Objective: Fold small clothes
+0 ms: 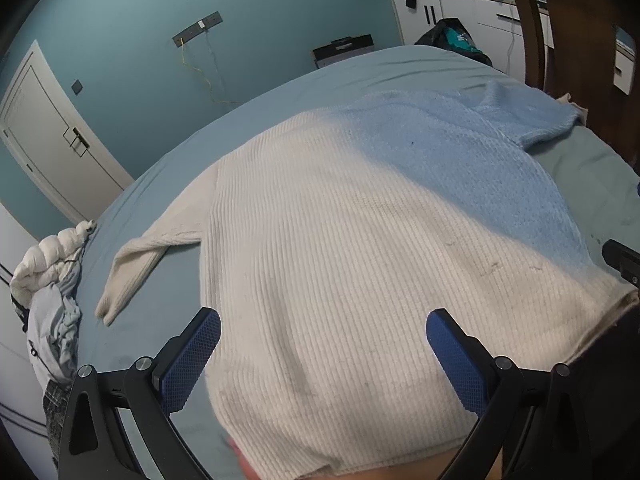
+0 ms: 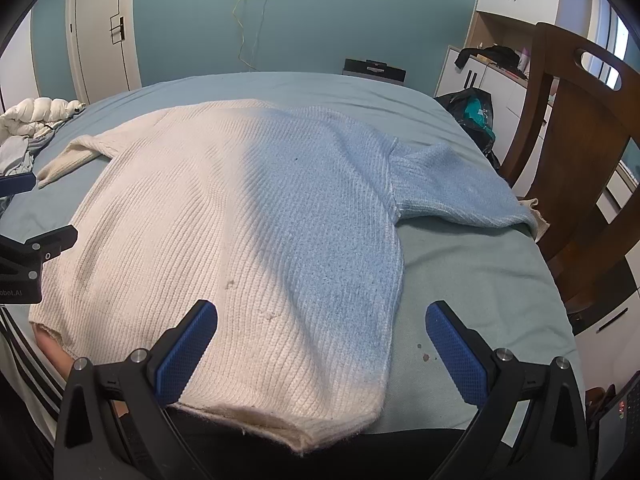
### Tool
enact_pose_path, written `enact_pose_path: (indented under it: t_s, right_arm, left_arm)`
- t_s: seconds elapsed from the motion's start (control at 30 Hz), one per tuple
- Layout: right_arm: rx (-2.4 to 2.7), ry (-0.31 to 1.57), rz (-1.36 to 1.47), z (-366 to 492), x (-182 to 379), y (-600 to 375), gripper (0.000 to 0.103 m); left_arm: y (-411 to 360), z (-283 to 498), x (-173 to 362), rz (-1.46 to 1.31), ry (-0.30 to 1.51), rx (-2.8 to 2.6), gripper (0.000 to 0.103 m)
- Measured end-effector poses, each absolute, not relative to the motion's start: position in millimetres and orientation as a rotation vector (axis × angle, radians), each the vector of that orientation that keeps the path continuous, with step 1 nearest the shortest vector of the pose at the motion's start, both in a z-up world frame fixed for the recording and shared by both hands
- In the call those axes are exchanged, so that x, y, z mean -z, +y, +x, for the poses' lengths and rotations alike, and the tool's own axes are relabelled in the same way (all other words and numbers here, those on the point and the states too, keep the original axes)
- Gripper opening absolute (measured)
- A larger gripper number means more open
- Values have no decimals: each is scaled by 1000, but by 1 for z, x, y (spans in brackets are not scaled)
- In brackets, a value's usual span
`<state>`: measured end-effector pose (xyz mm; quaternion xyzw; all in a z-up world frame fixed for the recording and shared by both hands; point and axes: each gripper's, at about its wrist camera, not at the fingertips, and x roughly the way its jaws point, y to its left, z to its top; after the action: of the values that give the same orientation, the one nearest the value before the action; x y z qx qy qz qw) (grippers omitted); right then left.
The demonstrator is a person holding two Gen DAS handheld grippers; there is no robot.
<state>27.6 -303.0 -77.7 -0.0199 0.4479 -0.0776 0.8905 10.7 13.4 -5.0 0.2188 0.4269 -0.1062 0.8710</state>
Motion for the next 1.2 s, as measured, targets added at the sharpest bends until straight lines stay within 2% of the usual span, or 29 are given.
enact_pose_path:
  t_s: [1.2]
  right_arm:
    - [161, 931, -45, 28, 77, -303, 102]
  left_arm:
    - [16, 11, 7, 451, 905, 216, 103]
